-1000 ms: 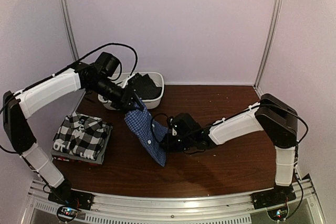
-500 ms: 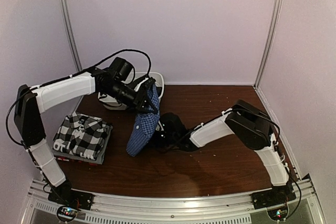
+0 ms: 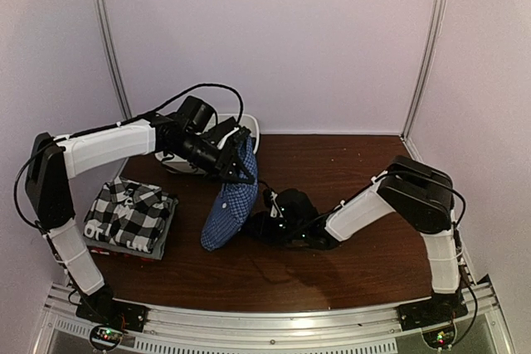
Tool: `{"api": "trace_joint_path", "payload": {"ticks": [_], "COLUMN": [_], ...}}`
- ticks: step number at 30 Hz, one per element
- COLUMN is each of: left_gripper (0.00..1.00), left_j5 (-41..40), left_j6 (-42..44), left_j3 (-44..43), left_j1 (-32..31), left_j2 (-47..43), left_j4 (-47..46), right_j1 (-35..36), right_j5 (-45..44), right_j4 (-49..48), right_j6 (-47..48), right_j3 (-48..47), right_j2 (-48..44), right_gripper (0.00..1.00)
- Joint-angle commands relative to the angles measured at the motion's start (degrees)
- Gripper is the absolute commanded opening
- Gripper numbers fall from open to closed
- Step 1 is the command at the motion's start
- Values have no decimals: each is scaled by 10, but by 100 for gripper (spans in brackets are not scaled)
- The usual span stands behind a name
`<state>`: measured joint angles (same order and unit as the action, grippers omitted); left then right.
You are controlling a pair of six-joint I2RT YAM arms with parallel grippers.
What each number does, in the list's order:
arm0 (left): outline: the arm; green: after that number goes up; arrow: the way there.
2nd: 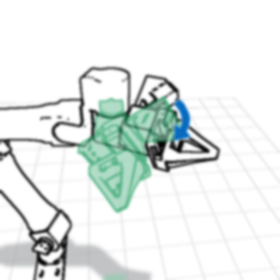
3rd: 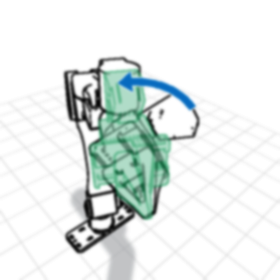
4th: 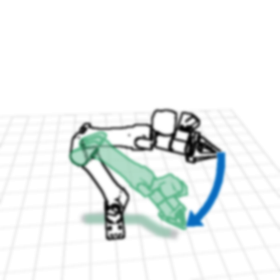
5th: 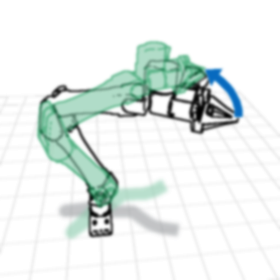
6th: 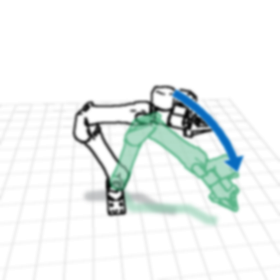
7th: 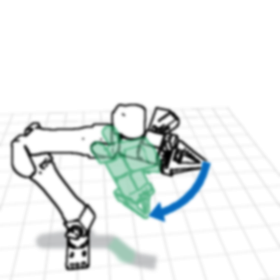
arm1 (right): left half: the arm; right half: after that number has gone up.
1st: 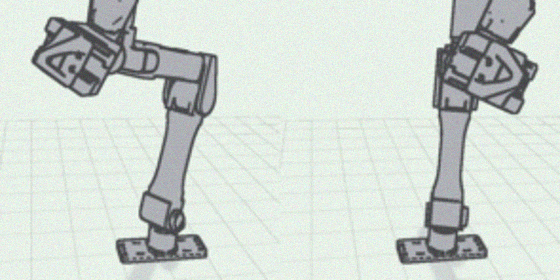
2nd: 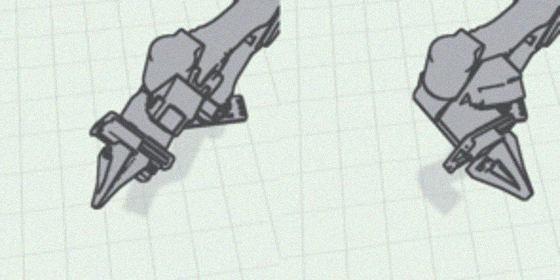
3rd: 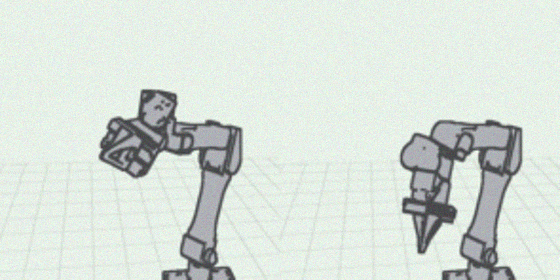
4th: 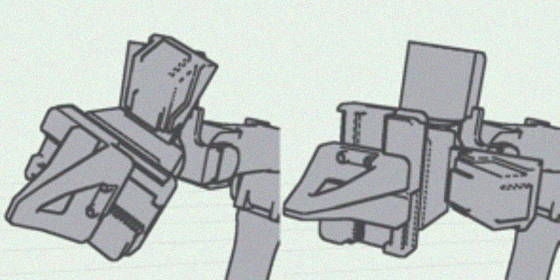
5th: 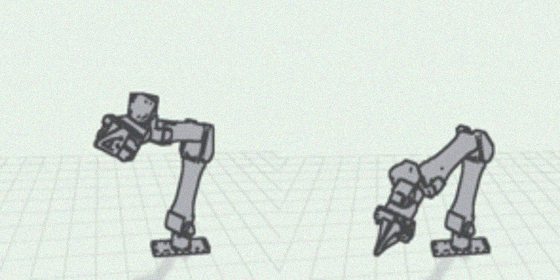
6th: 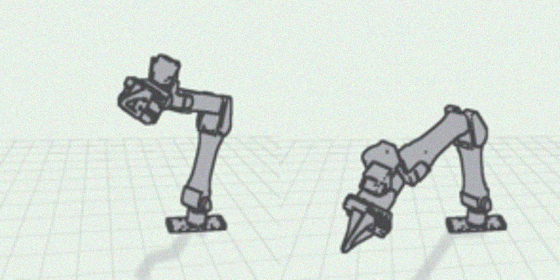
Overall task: Fold and stack the long sleeve shirts
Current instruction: Turn over the square folded shirt at the center of the board, then move the square-folded shirt to the center of the board.
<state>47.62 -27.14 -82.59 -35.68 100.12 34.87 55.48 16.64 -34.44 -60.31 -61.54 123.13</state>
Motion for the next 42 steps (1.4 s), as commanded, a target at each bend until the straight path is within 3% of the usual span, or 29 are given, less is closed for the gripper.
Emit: {"api": "trace_joint_path", "payload": {"ticks": [1,7,9,11,13,16,22,31,35,42], "left_gripper": [0,0,10,37,52,64,65,58,54,44], "left_j5": [15,-4,-19,-28,-34,-56,-154,-270,-287,-294], "left_j6": [0,-31,-54,-78,-94,-102,-100,-72,-55,-50], "left_j3": [5,5,-3,-33,-71,-100,-40,170,225,233], "left_j1": [-6,-46,-75,-105,-135,-146,-112,-12,18,19], "left_j2": [13,51,81,121,155,167,99,-22,-31,4], "left_j4": [-35,-76,-108,-136,-147,-147,-122,-92,-103,-123], "right_j1": [-19,-52,-70,-93,-110,-115,-95,-66,-64,-64], "right_j5": [-36,-79,-99,-116,-130,-159,-160,-148,-142,-113], "right_j4": [-23,7,37,67,108,174,257,292,291,279], "right_j6": [-4,9,18,25,35,61,116,133,130,129], "right_j3": [73,190,229,267,295,298,237,174,172,171], "right_j2": [-66,-204,-260,-315,-369,-428,-418,-328,-312,-273], "right_gripper": [32,38,41,44,48,55,59,54,50,48]}}
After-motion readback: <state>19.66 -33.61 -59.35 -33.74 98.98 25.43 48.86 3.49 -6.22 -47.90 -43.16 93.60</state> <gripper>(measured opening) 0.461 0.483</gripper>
